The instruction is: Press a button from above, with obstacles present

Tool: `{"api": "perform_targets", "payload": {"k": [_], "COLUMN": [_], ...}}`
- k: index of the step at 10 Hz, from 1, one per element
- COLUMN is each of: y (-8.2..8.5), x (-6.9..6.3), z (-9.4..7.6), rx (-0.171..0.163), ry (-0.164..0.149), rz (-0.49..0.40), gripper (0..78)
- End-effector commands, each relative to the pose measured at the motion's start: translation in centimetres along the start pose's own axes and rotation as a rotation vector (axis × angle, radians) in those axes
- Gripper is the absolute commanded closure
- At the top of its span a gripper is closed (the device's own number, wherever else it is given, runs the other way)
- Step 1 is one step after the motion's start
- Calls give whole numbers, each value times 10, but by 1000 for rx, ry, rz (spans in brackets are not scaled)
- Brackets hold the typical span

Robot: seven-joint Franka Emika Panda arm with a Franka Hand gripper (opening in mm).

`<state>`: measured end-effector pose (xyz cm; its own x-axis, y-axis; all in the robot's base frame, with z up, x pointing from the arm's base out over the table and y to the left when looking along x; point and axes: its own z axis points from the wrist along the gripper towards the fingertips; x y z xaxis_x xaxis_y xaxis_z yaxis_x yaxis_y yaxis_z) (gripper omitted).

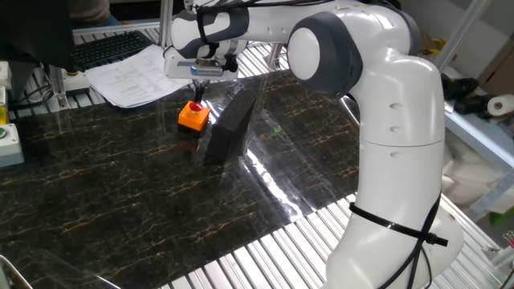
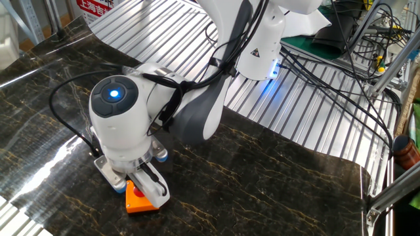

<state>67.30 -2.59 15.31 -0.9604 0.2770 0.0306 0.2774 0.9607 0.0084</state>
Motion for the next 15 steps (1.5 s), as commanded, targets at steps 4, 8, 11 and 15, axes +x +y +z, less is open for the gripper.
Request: {"api": "perform_targets", "payload": {"k": [4,8,11,15], "y": [3,2,3,4], "x": [0,5,7,6], "z": [6,24,33,27], "rx": [-7,-21,-26,-16], "ry": [-13,-34,-42,-4], "rz": [5,1,9,19], "gripper": [776,776,776,776]}}
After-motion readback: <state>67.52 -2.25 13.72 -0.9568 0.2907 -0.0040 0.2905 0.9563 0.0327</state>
